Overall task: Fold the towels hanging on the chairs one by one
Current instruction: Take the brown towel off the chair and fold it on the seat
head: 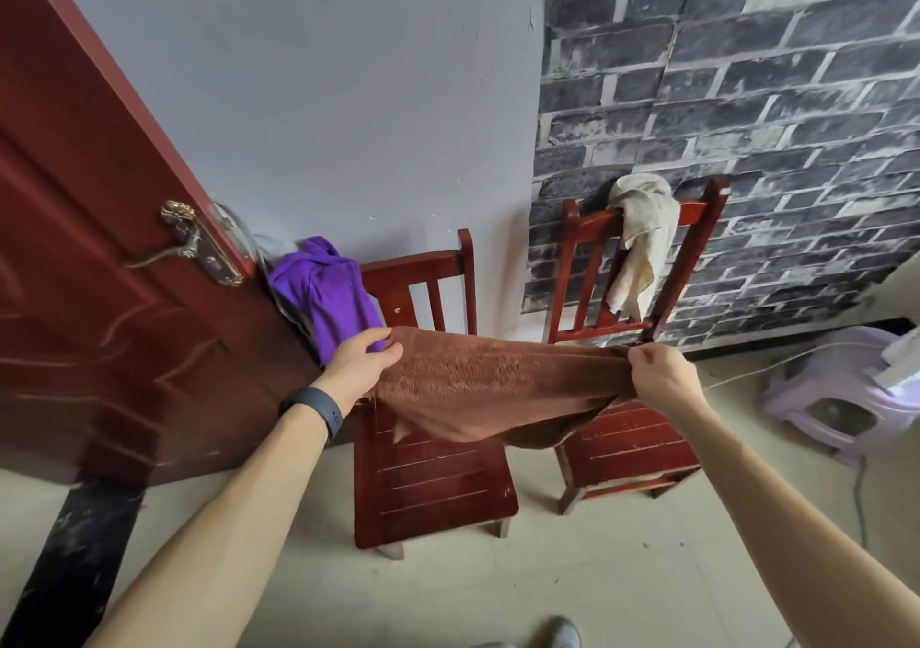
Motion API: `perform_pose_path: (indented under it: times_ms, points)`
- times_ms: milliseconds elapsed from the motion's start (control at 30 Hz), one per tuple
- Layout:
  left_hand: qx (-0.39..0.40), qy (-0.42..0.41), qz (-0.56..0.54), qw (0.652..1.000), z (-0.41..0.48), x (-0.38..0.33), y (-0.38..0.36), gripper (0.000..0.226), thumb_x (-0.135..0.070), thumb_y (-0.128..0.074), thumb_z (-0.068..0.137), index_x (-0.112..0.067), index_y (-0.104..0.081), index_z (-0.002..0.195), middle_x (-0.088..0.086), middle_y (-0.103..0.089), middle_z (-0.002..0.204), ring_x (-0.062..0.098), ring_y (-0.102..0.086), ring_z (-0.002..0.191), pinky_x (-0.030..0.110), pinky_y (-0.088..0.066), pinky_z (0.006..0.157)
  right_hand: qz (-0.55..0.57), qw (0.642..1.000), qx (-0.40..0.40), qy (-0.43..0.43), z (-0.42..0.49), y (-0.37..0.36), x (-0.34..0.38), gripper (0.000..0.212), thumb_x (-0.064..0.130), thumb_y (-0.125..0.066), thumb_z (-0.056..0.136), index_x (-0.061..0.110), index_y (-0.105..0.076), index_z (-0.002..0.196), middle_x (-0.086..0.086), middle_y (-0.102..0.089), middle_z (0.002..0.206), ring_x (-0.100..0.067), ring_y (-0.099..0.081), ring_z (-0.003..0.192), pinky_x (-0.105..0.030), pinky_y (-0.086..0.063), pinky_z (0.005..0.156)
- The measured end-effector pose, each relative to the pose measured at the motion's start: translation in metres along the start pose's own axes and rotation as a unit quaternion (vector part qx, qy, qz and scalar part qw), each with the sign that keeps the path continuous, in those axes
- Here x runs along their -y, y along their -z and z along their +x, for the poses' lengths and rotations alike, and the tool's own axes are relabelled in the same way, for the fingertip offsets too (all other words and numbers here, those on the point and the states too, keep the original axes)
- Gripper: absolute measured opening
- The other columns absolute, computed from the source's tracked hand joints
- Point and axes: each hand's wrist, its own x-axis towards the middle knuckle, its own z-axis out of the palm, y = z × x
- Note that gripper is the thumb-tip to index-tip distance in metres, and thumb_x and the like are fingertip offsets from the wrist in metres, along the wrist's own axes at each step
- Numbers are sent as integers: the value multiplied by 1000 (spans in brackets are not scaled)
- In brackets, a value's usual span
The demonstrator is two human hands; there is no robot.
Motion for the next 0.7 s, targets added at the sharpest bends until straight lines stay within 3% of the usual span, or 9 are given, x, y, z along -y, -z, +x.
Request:
perform_pose_path:
  times_ms: [67, 133, 233, 333, 400, 500, 600, 700]
  points:
    - [-26, -16, -18, 999, -2, -6, -4, 22, -28, -71, 89, -23, -70, 110, 6, -71, 112, 24, -66, 106, 46, -51, 100, -88, 996, 18, 21, 2, -5, -1, 21, 14, -39, 99, 9, -58, 91, -14, -63, 89, -33, -57, 79, -32, -40, 70]
    - [-34, -27, -31, 999, -3, -11, -11, 20, -23, -67, 93, -14, -73, 109, 6, -73, 103, 21, -68, 100, 43, -53, 98, -139, 989, 24, 31, 3, -16, -4, 20, 10, -38, 96, 7, -57, 94, -19, -64, 96, -36, -57, 83, -33, -40, 73]
    - [-61, -42, -42, 996, -3, -11, -16, 19, -26, -68, 91, -16, -75, 105, 7, -75, 104, 19, -69, 95, 33, -53, 90, -188, 981, 14, 35, -4, -24, -8, 20, 8, -38, 98, 4, -57, 103, -18, -64, 95, -36, -58, 82, -35, -41, 69]
    - [-85, -47, -15, 995, -4, -7, -13, 31, -39, -70, 85, -17, -76, 106, 0, -75, 102, 18, -69, 100, 37, -52, 98, -214, 976, -1, 29, -10, -31, -22, 20, 7, -37, 100, 0, -55, 108, -20, -66, 103, -40, -65, 98, -35, -42, 70]
    - [-97, -41, 5, 994, -7, -2, -13, 37, -47, -70, 80, -20, -77, 104, -2, -76, 99, 19, -69, 100, 40, -52, 98, -154, 988, -7, -22, -8, -36, -27, 22, 10, -36, 101, 0, -56, 107, -21, -66, 103, -41, -63, 95, -35, -42, 71]
    - [-120, -23, 14, 992, -8, 8, -12, 31, -41, -70, 84, -16, -78, 101, 1, -76, 90, 23, -69, 97, 39, -54, 91, -27, 997, -9, -73, 2, -41, -19, 28, 8, -35, 101, -4, -60, 103, -23, -65, 101, -36, -58, 85, -36, -44, 74]
    - [-132, 14, -17, 991, -7, 20, -2, 26, -45, -71, 77, -20, -78, 80, 6, -73, 79, 30, -69, 82, 42, -56, 81, 131, 987, -23, -89, 10, -42, -8, 40, 21, -28, 105, -3, -59, 96, -19, -60, 91, -28, -56, 77, -36, -43, 75]
    - [-126, 35, -58, 990, -7, 31, 8, 22, -34, -72, 85, -16, -74, 74, 9, -69, 80, 25, -63, 76, 43, -57, 76, 180, 981, -7, -68, 16, -40, -3, 42, 32, -32, 105, 1, -59, 101, -11, -61, 88, -22, -58, 75, -40, -54, 75]
